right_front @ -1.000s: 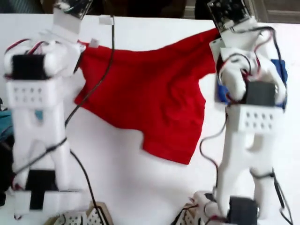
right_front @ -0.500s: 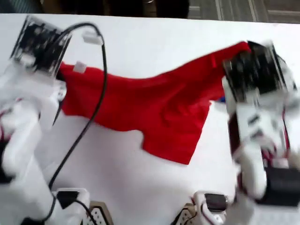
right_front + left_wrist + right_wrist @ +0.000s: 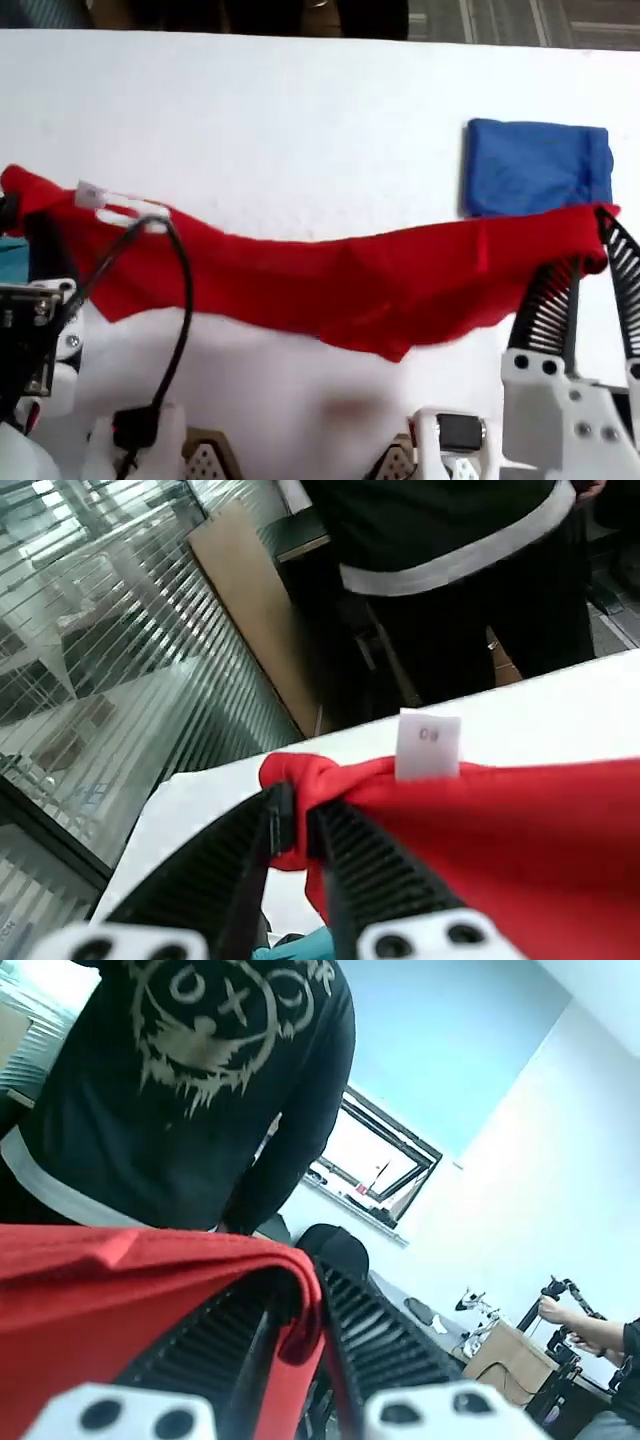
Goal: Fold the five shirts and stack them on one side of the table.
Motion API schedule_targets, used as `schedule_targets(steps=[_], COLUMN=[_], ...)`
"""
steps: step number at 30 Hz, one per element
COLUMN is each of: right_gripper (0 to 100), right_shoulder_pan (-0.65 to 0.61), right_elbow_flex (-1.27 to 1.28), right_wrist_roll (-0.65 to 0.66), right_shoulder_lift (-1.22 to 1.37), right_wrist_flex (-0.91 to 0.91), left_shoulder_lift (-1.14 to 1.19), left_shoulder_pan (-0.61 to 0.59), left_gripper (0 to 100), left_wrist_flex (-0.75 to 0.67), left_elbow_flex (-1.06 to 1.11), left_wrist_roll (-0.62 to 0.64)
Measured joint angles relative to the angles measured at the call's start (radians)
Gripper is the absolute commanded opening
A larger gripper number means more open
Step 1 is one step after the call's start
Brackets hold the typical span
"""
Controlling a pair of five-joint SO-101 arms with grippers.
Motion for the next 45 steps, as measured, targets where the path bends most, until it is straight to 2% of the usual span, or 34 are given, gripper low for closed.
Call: schedule_targets(steps=[7,12,17,21,26,31,38,45], right_gripper=[1.9,1.9,1.9,1.9,1.9,1.9,1.9,1.9], right_shoulder_pan=[0.0,-0.051,-0.061,-0.061,-0.061,-0.061,-0.051,-0.003], right_elbow_flex=[-0.133,-0.097,-0.034,0.052,0.178,0.238,0.242,0.201], right_wrist_roll=[0.0,0.0,0.0,0.0,0.0,0.0,0.0,0.0], right_shoulder_lift=[-0.002,0.009,0.129,0.241,0.368,0.512,0.712,0.879], right_wrist_flex=[0.0,0.0,-0.005,-0.084,-0.244,-0.33,-0.445,-0.52], left_shoulder_lift=[-0.054,-0.057,-0.057,-0.055,-0.051,0.057,0.345,0.684], left_shoulder_pan=[-0.038,-0.038,-0.038,-0.038,-0.037,-0.003,0.046,0.051], left_gripper=[3,3,3,3,3,3,3,3], left_wrist_flex=[0.0,0.0,-0.009,-0.107,-0.318,-0.457,-0.577,-0.542], left_elbow_flex=[0.009,0.138,0.29,0.416,0.566,0.664,0.618,0.344], left_wrist_roll=[0.0,0.0,0.0,0.0,0.0,-0.018,-0.023,-0.055])
